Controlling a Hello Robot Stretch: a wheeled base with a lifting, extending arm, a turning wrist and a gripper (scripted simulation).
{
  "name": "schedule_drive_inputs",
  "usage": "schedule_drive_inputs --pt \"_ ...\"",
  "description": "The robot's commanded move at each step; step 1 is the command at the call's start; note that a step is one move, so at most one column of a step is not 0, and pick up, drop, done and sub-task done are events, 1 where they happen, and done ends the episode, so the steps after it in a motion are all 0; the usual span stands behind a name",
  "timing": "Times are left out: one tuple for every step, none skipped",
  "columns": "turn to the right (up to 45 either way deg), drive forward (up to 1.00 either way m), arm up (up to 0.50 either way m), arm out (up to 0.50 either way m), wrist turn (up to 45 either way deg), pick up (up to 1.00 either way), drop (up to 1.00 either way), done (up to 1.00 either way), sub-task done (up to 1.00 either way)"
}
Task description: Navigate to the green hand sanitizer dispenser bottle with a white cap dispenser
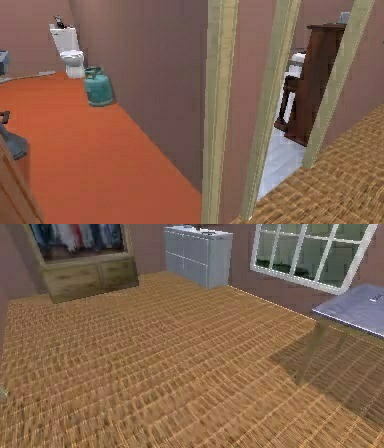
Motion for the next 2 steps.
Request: schedule_drive_inputs --pt "-21.0 0.00 0.00 0.00 0.0 0.00 0.00 0.00 0.00" --pt "0.0 1.00 0.00 0.00 0.0 0.00 0.00 0.00 0.00"
